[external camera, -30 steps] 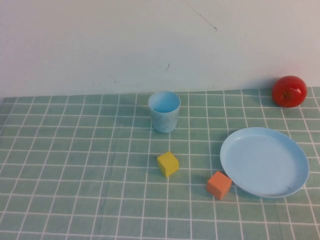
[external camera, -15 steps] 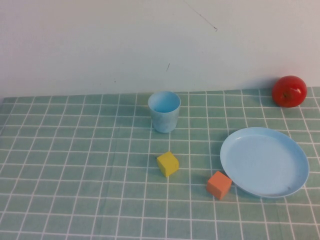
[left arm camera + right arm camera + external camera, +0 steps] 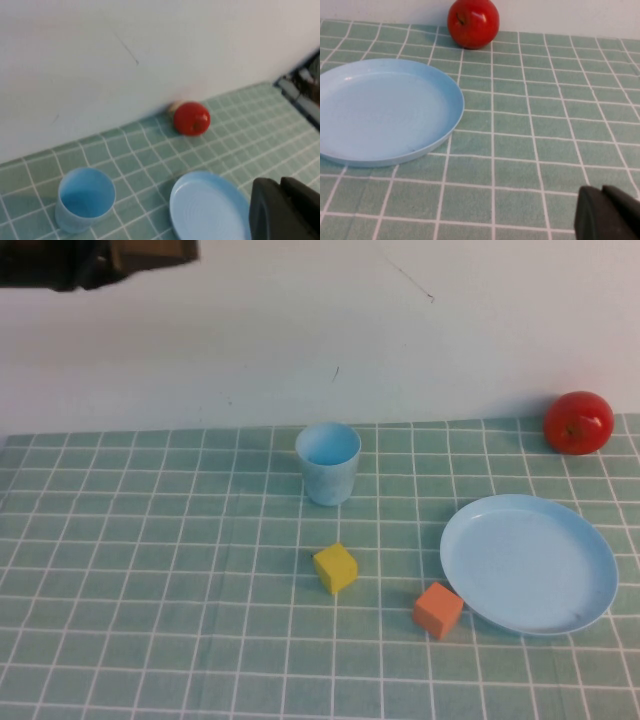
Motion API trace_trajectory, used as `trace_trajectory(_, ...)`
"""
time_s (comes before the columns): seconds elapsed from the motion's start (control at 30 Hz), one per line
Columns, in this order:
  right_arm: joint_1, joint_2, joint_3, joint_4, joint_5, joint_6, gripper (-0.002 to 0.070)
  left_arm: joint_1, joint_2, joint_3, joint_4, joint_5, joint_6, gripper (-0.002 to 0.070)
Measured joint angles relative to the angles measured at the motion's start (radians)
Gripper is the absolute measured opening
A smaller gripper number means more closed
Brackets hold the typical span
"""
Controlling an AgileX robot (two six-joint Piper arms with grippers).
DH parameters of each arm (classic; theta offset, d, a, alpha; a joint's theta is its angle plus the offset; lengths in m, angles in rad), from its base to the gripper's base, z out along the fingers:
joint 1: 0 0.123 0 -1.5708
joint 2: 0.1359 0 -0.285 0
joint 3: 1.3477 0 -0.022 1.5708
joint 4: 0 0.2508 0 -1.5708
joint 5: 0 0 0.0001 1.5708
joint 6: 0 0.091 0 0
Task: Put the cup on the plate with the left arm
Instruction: Pick up the cup from the table
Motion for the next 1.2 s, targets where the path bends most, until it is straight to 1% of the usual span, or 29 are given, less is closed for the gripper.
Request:
trace_trajectory(0.1,0.0,0.0,0.0,0.0,0.0,0.0,-0.0002,-0.091,0.116,-0.057,0.091,0.004,-0.011,0.0025)
trace_trajectory(0.2,0.0,0.0,0.0,0.0,0.0,0.0,-0.0002,-0.171,0.226,-0.112,0.219,0.004,-0.075,0.0064)
trace_trajectory(0.3,0.0,0.0,0.0,0.0,0.0,0.0,-0.0002,-0.22,0.329,-0.157,0.309,0.004,-0.126,0.0134)
trace_trajectory(0.37,0.0,0.0,0.0,0.0,0.0,0.0,-0.0002,-0.238,0.397,-0.181,0.341,-0.005,-0.162,0.0221)
trace_trajectory(0.47,0.0,0.0,0.0,0.0,0.0,0.0,-0.0002,-0.244,0.477,-0.211,0.367,-0.052,-0.211,0.0386)
trace_trajectory(0.53,0.0,0.0,0.0,0.0,0.0,0.0,-0.0002,-0.242,0.519,-0.234,0.402,-0.087,-0.236,0.046)
trace_trajectory(0.6,0.0,0.0,0.0,0.0,0.0,0.0,-0.0002,-0.242,0.558,-0.264,0.447,-0.115,-0.268,0.0496)
trace_trajectory(0.67,0.0,0.0,0.0,0.0,0.0,0.0,-0.0002,-0.242,0.604,-0.292,0.502,-0.137,-0.306,0.0515)
trace_trajectory(0.8,0.0,0.0,0.0,0.0,0.0,0.0,-0.0002,-0.242,0.703,-0.346,0.576,-0.155,-0.377,0.0524)
trace_trajectory(1.0,0.0,0.0,0.0,0.0,0.0,0.0,-0.0002,-0.242,0.828,-0.417,0.608,-0.159,-0.426,0.0524)
trace_trajectory(1.07,0.0,0.0,0.0,0.0,0.0,0.0,-0.0002,-0.242,0.861,-0.434,0.608,-0.161,-0.438,0.0512)
trace_trajectory(1.13,0.0,0.0,0.0,0.0,0.0,0.0,-0.0002,-0.242,0.882,-0.445,0.608,-0.163,-0.44,0.0484)
trace_trajectory(1.2,0.0,0.0,0.0,0.0,0.0,0.0,-0.0002,-0.242,0.896,-0.46,0.608,-0.164,-0.44,0.0439)
